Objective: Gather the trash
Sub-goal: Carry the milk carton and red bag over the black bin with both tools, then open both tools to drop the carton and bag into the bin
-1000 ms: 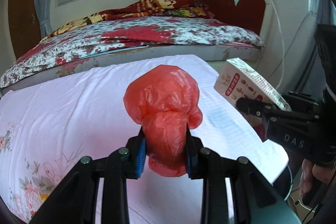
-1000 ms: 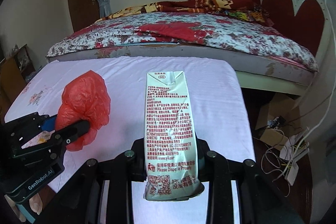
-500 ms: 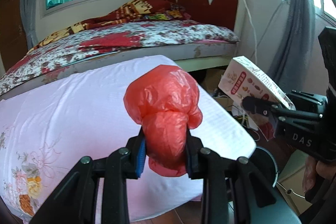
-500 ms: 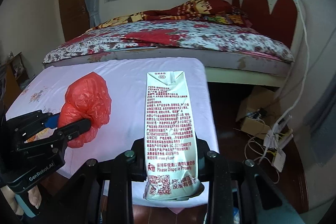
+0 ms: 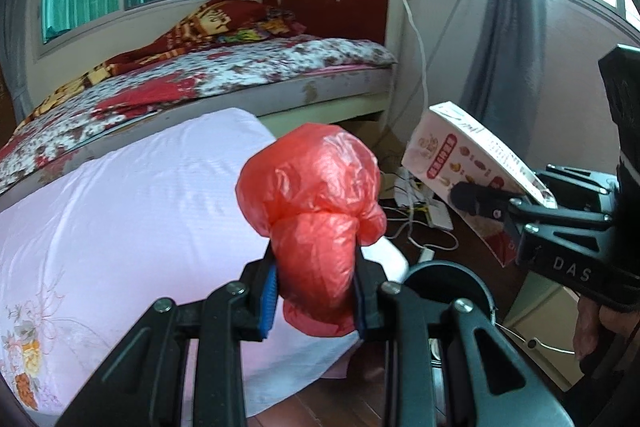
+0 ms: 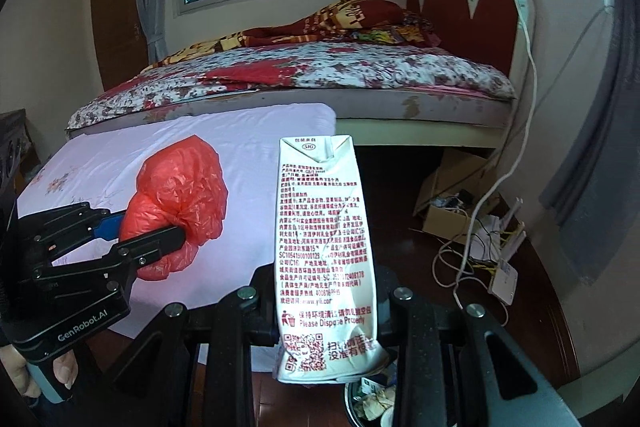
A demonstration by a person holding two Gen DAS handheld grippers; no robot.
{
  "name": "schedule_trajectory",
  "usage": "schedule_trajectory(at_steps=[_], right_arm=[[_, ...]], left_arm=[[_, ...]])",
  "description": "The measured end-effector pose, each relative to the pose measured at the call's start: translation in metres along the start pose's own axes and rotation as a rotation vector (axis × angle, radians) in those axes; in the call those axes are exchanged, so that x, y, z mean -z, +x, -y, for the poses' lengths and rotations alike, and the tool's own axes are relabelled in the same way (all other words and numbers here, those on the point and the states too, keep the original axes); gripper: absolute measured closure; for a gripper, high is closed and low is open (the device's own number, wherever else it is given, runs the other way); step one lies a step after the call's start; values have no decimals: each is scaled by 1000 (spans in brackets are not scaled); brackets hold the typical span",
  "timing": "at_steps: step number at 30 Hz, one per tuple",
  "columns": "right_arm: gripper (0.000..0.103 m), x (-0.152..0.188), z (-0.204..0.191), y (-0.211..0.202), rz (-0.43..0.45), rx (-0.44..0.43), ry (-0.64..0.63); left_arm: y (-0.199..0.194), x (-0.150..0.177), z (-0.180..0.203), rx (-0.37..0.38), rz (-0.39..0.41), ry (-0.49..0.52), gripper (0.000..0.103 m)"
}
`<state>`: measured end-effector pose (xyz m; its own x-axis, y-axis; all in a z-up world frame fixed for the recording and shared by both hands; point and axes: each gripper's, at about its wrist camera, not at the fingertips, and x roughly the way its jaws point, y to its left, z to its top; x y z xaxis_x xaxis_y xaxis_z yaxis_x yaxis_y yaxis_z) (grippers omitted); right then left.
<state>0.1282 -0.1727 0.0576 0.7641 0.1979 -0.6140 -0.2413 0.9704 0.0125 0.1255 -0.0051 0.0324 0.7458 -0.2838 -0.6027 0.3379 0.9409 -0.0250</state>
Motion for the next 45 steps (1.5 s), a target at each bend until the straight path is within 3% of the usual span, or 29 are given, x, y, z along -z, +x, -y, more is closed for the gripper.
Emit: schedule_trajectory(at_steps=[12,24,34,45], right_arm=[[71,66,85,-19,-22,22,113],[71,132,146,12,-199,123,159],[71,182,169,45,-338,121,141],[71,196,176,96,-434,47,111]], left_arm=[[29,16,76,113,-64,96,73],[77,47,134,228,-220,151,73],[117,72,146,276,-335,135,72],[161,87,149,321,-441,112,72]])
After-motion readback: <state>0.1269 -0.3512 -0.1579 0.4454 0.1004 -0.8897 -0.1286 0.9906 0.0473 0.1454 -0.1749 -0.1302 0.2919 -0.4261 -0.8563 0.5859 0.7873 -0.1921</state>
